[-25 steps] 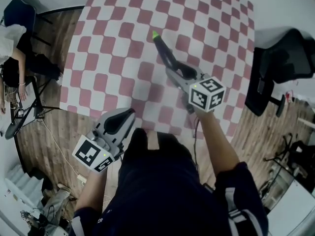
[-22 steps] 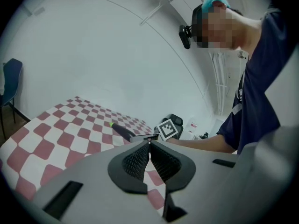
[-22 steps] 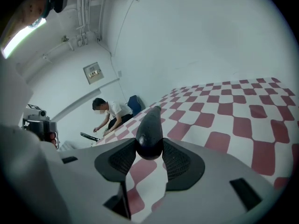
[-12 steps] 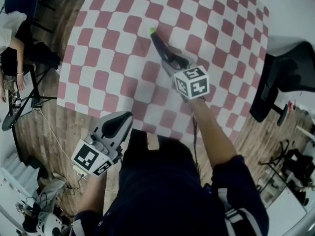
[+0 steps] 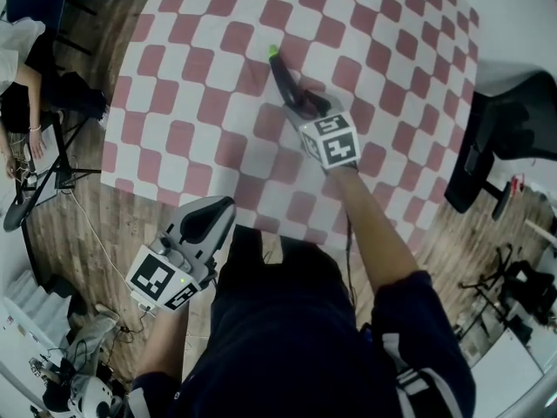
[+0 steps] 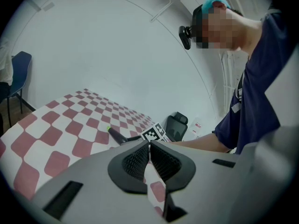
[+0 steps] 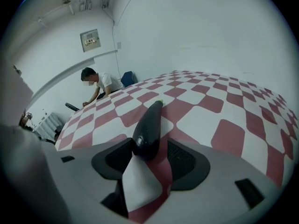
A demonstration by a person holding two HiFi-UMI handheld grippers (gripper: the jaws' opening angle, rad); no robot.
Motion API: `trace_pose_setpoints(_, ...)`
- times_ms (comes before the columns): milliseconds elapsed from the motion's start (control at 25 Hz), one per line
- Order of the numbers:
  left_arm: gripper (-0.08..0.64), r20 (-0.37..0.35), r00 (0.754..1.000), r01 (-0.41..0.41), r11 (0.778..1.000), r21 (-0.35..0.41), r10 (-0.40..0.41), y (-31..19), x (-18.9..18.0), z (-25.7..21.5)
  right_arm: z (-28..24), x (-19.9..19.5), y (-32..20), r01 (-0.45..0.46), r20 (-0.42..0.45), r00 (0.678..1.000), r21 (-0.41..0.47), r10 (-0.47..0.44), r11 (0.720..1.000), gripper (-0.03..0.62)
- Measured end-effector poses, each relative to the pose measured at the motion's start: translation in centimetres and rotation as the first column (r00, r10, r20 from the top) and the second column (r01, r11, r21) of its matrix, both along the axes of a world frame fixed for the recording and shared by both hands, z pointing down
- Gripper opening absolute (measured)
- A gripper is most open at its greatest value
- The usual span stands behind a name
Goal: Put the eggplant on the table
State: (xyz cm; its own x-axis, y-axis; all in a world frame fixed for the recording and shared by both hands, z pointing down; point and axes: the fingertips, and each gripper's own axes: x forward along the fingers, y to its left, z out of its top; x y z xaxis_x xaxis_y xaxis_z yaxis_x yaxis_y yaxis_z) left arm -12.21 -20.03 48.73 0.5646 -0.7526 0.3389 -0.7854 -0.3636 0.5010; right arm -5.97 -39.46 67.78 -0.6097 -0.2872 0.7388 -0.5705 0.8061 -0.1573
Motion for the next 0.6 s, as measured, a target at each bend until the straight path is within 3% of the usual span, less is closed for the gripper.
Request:
trace_pose_setpoints(320,0.034,0.003,0.998,-0.066,0.997,0.049,0.066,-0.6,1.5,-2.1,-5.1,2.6,1.3,-0.008,0.076,0.997,0.025,0.006,1.0,0.253)
trace_pose_setpoints(600,0.034,0.027,0.991,-0.13,0.984,0.125,0.127,-0.9,2.8,-5.2,-12.2,6.6,3.9,-0.085,0.19,0.979,0.036,0.077,0.996,0.252)
